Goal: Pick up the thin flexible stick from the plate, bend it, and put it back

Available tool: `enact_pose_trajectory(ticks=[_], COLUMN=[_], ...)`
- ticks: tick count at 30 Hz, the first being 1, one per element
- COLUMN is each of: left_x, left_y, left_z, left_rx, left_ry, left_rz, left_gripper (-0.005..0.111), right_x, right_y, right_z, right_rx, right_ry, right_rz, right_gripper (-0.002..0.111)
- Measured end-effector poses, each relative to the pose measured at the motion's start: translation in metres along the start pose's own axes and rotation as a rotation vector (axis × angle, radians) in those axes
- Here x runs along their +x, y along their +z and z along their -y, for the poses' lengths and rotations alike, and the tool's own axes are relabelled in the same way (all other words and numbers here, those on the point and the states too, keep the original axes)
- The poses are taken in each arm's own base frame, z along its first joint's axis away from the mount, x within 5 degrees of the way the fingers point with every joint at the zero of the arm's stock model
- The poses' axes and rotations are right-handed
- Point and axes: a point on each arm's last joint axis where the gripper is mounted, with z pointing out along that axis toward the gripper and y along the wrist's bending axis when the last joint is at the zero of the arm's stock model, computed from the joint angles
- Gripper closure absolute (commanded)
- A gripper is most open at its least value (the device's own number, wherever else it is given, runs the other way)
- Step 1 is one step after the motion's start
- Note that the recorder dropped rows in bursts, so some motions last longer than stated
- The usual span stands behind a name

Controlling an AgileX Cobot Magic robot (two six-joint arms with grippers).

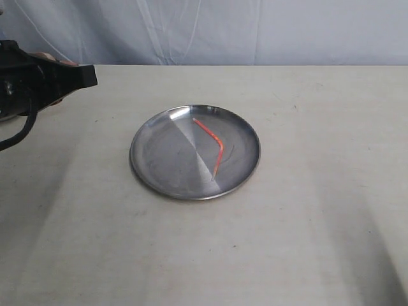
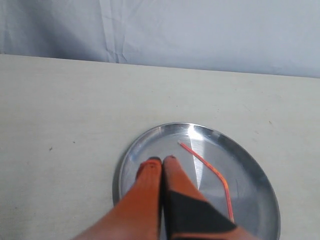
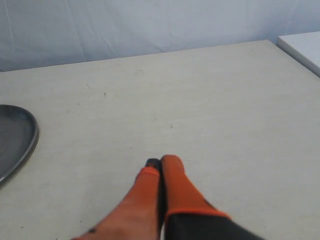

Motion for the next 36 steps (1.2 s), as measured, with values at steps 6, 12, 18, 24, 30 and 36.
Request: enact_pose_trajectory(ticks=[6, 12, 18, 24, 30, 36], left_x=[0.000, 0.000, 0.000, 0.000, 0.000, 0.002], left_y=[0.000, 0.000, 0.000, 0.000, 0.000, -0.017], left_z=[0.000, 0.000, 0.000, 0.000, 0.000, -0.011], left_rx=[0.000, 0.000, 0.000, 0.000, 0.000, -0.079], left_ry=[0.000, 0.000, 0.000, 0.000, 0.002, 0.077], left_rz=[0.000, 0.000, 0.000, 0.000, 0.000, 0.025], left_gripper=[0.107, 0.107, 0.107, 0.107, 0.107, 0.107], right_x=[0.000, 0.000, 0.000, 0.000, 0.000, 0.000], right_y=[0.000, 0.000, 0.000, 0.000, 0.000, 0.000], right_z=[0.000, 0.000, -0.001, -0.001, -0.001, -0.002], right_rx=[0.000, -0.003, -0.011, -0.011, -0.011, -0.020], right_ry=[0.000, 0.011, 0.029, 0.031, 0.031, 0.054], right_rz=[0.000, 0.000, 0.000, 0.001, 0.001, 0.001], right_gripper=[0.109, 0.109, 0.109, 0.109, 0.109, 0.109])
